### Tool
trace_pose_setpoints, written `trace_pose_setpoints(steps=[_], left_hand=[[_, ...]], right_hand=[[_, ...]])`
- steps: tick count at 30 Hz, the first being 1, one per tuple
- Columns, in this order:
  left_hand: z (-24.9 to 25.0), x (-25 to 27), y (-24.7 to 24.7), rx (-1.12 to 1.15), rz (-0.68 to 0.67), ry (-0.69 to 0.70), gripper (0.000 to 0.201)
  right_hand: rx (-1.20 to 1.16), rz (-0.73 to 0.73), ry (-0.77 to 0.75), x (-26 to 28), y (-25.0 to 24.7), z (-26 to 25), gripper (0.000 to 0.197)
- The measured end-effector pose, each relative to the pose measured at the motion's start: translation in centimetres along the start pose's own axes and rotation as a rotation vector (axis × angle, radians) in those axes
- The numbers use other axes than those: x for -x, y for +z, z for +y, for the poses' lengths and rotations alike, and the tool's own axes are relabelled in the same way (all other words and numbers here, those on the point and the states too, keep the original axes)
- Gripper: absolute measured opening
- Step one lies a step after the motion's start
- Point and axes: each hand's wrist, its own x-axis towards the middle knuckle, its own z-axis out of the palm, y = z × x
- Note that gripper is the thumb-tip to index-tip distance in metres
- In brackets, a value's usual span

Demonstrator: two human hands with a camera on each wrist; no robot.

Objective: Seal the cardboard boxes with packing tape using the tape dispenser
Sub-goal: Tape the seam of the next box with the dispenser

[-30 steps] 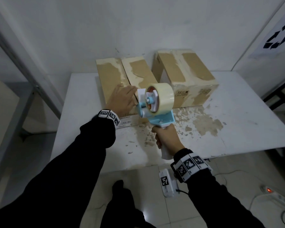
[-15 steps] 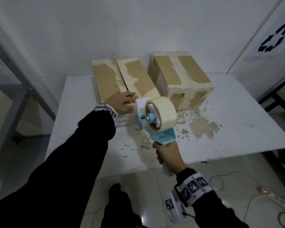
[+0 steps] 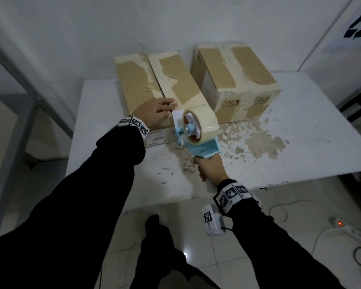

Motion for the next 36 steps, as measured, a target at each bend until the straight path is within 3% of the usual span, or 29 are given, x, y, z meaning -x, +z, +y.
trace_pose_setpoints(steps=[4, 9, 13, 20, 24, 30, 36], left_hand=[[-0.3, 0.1, -0.1, -0.013, 0.029, 0.009, 0.038], [-0.2, 0.2, -0.1, 0.022, 0.076, 0.016, 0.040], [0.2, 0.3, 0.0, 0.047, 0.099, 0.017, 0.039], [0.3, 0.3, -0.1, 0.047, 0.093, -0.005, 0.036], [0.5, 0.3, 0.0, 0.030, 0.093, -0.008, 0.037], [0.3, 0.4, -0.1, 0.025, 0.055, -0.010, 0.047], [0.4, 0.4, -0.2, 0.020, 0.047, 0.011, 0.047]], right_hand=[[-0.051, 0.011, 0.014, -0.5, 0.1, 0.7, 0.021], [-0.335, -0.003, 0.094, -0.3, -0.1, 0.8, 0.035], [-0.357, -0.027, 0.064, -0.2, -1.2, 0.1, 0.037], [-0.419, -0.145, -0.007, 0.1, -3.2, -0.1, 0.012], [-0.326, -0.176, -0.028, 0.4, -4.1, -0.4, 0.011], [-0.101, -0.215, -0.054, 0.1, -4.1, -1.8, 0.026], [0.057, -0.140, -0.042, -1.2, -3.2, -2.5, 0.023]])
